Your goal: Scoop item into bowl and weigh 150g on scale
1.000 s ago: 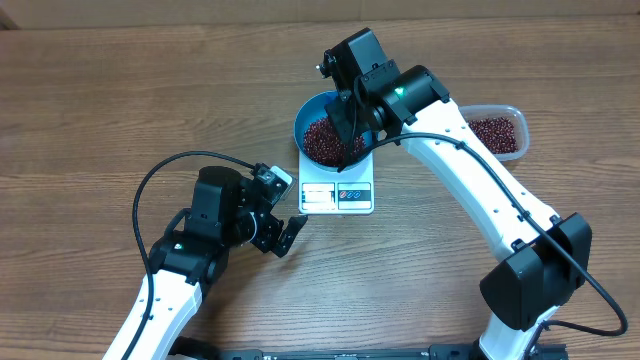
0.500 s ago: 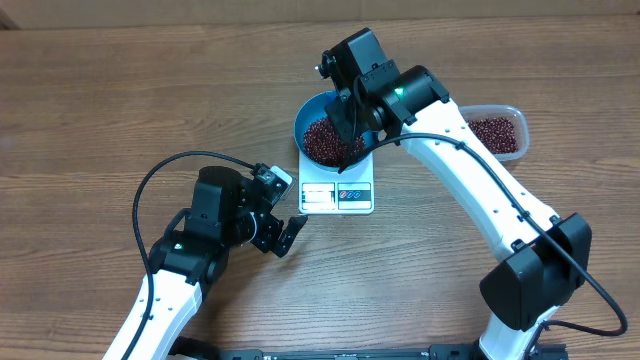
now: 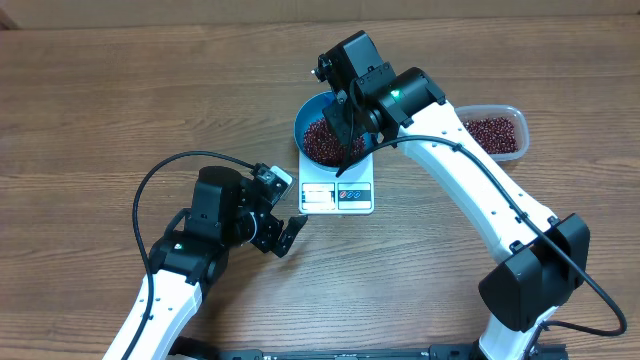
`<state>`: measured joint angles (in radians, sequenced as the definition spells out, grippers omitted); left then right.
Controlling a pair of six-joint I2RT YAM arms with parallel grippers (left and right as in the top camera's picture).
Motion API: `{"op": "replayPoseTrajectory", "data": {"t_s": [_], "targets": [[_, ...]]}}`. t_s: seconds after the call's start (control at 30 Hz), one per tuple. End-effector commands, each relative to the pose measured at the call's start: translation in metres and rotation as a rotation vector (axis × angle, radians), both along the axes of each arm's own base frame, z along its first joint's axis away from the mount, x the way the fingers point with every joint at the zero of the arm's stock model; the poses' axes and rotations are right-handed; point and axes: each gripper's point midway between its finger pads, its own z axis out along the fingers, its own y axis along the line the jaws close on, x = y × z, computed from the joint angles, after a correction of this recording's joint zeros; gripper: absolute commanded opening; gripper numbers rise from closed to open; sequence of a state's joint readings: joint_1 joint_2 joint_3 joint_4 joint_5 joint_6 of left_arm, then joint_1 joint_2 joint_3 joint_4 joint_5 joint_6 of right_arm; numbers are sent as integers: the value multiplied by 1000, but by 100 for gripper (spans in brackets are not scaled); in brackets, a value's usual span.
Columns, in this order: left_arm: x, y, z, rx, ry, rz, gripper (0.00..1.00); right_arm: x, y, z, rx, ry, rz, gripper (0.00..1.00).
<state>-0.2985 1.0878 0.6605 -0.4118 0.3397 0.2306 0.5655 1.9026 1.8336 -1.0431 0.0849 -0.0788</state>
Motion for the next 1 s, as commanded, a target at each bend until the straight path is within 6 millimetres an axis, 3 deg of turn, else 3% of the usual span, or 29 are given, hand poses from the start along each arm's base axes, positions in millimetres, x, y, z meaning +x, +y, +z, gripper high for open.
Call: {"op": "replayPoseTrajectory", "data": {"t_s": [0.0,0.97], "targets": [[0,3,-4,-4,17,21,100,-1,5,33,61,-56,14,4],[0,3,-4,-4,17,21,100,4,-4,33,4,-87,28,4]]}}
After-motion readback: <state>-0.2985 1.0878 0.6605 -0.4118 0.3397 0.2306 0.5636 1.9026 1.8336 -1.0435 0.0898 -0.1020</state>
